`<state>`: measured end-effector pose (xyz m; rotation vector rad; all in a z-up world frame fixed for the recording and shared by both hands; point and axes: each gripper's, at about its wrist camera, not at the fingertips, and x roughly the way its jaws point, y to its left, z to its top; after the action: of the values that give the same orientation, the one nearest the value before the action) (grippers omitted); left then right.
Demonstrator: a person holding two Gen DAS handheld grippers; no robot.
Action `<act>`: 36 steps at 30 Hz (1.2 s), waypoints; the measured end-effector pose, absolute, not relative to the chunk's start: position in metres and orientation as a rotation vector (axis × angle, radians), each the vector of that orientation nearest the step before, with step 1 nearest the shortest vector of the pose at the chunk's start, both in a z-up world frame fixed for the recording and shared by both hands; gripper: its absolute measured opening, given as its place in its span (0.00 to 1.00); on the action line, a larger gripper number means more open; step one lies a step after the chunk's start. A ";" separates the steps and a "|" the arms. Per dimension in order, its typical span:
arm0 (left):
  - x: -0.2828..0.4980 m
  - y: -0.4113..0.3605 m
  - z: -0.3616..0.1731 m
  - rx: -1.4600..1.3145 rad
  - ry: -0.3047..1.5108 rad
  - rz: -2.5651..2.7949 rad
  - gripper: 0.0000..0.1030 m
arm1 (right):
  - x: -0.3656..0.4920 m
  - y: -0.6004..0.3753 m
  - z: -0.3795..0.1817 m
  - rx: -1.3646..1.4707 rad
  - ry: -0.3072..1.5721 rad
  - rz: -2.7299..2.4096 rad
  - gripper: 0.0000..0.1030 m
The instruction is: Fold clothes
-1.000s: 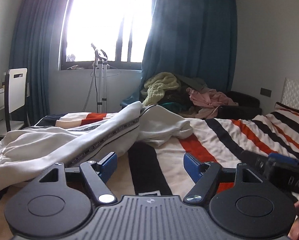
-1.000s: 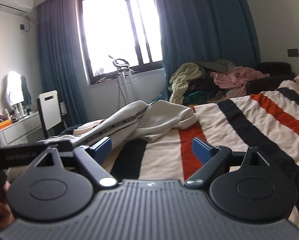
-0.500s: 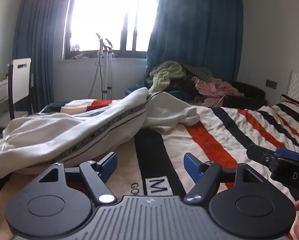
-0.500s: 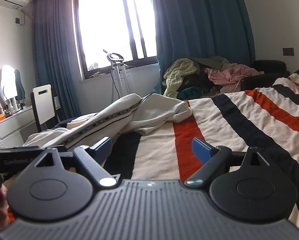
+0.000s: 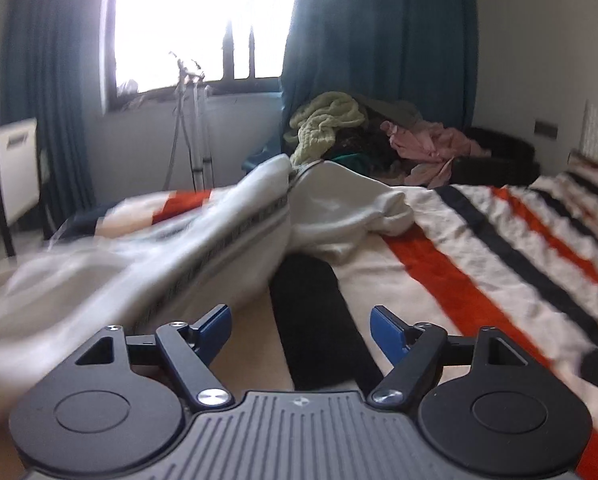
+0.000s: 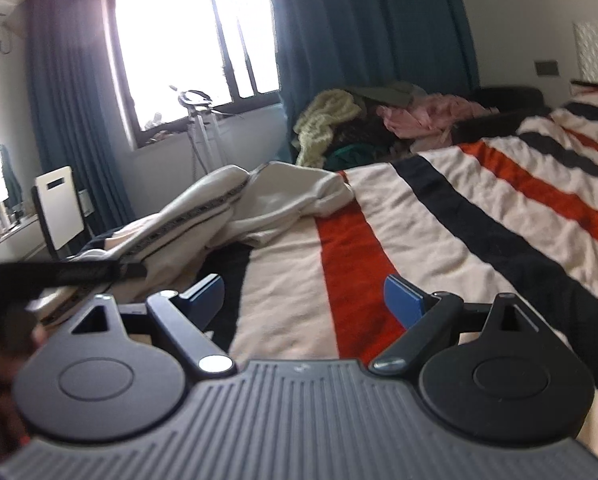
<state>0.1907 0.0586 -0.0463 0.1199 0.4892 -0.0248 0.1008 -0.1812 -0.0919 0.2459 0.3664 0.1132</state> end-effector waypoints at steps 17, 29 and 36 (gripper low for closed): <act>0.470 0.058 -0.079 0.361 0.499 0.098 0.40 | 0.205 -0.206 -0.169 0.380 0.475 -0.027 0.86; 0.346 0.072 -0.006 0.428 0.446 -0.067 0.11 | 0.203 -0.208 -0.170 0.424 0.461 0.003 0.86; 0.173 0.053 -0.001 0.420 0.386 -0.176 0.04 | 0.172 -0.207 -0.143 0.408 0.408 0.016 0.86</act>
<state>0.1729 0.0527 -0.0013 0.4201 0.3858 -0.1764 0.1724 -0.2070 -0.1429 0.4083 0.4080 0.0158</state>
